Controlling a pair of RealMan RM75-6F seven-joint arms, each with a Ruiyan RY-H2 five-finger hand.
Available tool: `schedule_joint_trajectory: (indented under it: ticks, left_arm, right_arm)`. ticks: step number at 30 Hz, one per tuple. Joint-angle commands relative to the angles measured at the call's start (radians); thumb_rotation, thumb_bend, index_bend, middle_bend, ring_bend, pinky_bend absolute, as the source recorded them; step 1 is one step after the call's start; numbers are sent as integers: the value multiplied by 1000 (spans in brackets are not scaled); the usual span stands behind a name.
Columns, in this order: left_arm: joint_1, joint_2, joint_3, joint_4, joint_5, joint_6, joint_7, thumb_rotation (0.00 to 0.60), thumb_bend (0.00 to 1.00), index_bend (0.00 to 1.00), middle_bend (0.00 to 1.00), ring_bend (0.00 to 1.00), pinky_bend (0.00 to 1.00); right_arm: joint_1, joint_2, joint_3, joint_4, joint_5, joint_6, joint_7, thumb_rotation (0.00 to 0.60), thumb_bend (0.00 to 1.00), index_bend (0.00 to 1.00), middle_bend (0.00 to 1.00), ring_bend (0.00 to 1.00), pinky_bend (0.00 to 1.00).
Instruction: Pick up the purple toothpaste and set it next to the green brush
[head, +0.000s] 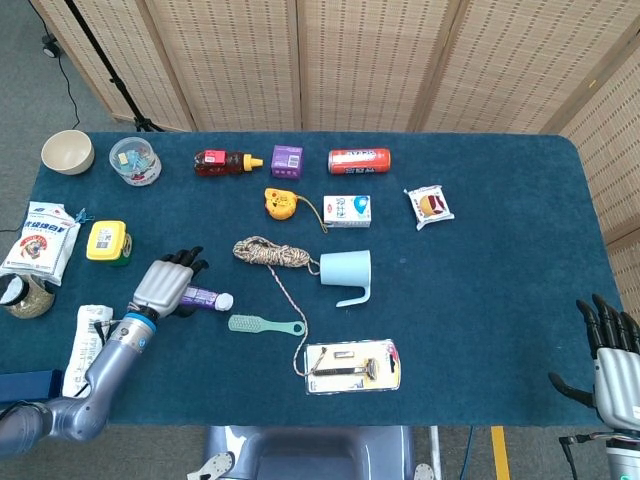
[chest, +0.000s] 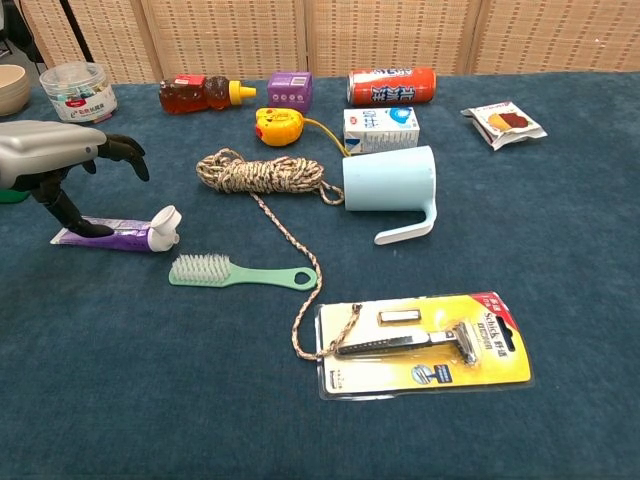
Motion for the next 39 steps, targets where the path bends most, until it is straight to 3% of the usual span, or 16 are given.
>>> schedule_joint_trajectory:
  ticks: [1,8,22,32,39]
  left_arm:
    - [5,12,14,14,39,-22,-29,600,231,288,127,155,210]
    - [-1,-14,28,43,79,-47,-52,600,231,306,128,151,210]
    - [4,-88,2,104,117,-33,-112,600,255,321,181,206,211]
    - [3,-91,6,127,145,-72,-177,600,308,337,212,292,308]
    - [6,-101,4,142,157,-75,-198,600,338,345,219,298,349]
  right_arm:
    - [-1,0,-1,-1,-1,2,0,600,156,0,0,0,0]
    - [-10,2,-3,-4,-7,14,1,600,156,0,0,0,0]
    - [-21,5,-3,-4,-2,22,5,600,156,0,0,0,0]
    - [-24,5,-2,-5,0,24,5,600,157,0,0,0,0]
    - [-26,6,-2,-7,0,24,3,600,155,0,0,0,0]
